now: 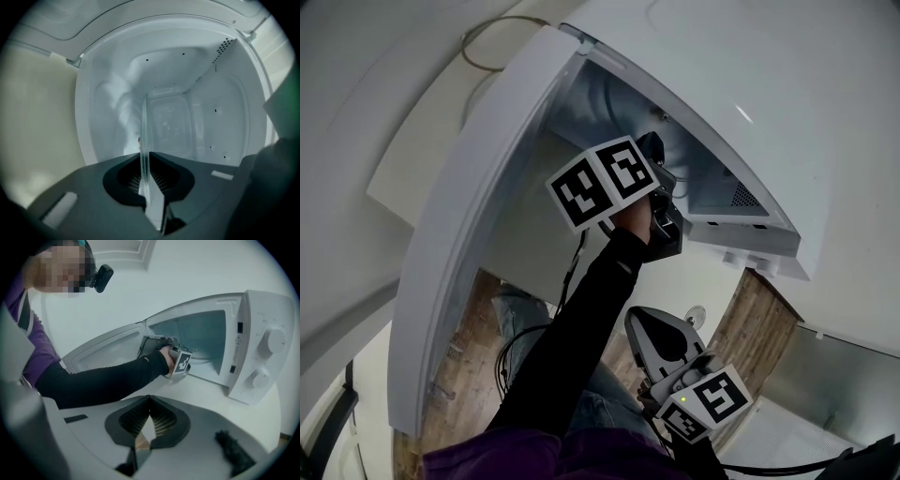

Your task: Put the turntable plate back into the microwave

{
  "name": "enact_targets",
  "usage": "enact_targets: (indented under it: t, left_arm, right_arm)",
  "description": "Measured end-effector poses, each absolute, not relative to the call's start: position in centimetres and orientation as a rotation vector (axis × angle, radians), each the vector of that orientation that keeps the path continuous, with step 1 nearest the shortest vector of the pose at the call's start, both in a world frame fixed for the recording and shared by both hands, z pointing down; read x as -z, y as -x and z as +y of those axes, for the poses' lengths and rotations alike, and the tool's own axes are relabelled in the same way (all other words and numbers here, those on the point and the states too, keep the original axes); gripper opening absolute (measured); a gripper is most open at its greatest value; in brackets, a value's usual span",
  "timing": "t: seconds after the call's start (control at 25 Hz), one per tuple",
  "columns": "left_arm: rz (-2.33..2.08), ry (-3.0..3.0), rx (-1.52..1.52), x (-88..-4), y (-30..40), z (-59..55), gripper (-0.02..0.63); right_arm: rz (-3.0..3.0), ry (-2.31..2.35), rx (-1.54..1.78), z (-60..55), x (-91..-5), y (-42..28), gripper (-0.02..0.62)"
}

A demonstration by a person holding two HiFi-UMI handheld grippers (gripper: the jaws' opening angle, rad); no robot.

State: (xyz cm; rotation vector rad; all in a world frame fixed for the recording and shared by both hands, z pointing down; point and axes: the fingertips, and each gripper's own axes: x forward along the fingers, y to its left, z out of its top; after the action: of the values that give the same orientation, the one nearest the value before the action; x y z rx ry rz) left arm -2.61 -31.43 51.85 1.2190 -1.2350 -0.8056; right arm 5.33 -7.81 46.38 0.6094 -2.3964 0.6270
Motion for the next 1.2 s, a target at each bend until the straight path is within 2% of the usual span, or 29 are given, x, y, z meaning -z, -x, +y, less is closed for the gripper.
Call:
enact_targets:
  t: [0.44, 1.08, 1.2]
  left_arm:
    - [-1.512, -1.213, 0.545, -52.3, 3.1, -31.5, 0.076]
    - [-1.986, -1.360, 0.044, -52.9, 5.1, -31.9, 0.269]
    - [-2.024, -1.380, 0.000, -52.9, 5.2, -31.8, 0.285]
  right_arm:
    - [-2.406, -0.618, -0.616, -8.6, -45.9, -5.6, 0.009]
    - [-2.464, -0.658, -0.672, -10.2, -45.4, -5.1, 0.009]
    - [-2.462, -0.655, -0.676, -10.3, -45.5, -5.2, 0.009]
